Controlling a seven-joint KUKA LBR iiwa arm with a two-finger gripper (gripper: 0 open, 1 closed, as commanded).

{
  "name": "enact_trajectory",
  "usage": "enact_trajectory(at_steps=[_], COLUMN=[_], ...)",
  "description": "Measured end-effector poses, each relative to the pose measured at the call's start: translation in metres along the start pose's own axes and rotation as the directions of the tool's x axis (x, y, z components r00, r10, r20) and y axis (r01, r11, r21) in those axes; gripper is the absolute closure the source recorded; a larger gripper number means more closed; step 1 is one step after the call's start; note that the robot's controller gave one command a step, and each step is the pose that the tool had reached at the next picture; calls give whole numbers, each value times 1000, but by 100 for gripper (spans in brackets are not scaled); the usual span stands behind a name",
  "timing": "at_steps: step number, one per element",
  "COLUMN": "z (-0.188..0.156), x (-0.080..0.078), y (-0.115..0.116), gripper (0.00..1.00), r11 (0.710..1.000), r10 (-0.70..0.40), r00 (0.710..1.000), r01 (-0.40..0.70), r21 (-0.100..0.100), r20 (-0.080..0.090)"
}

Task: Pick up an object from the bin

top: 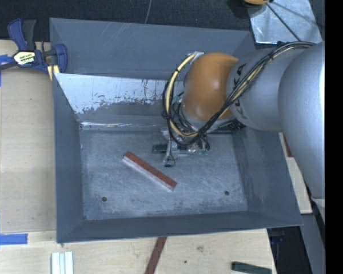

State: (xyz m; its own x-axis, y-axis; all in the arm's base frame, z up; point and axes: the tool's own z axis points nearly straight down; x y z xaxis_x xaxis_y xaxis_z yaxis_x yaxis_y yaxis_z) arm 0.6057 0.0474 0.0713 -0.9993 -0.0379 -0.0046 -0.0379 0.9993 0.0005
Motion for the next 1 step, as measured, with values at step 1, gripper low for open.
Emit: enact_trajectory(at_steps=[1], z=[-150], x=[-19], y=[-16], gripper=[100], r11=[1000], r10=[6], r00=[1000], r01=[-6], r21=[0], r20=[1])
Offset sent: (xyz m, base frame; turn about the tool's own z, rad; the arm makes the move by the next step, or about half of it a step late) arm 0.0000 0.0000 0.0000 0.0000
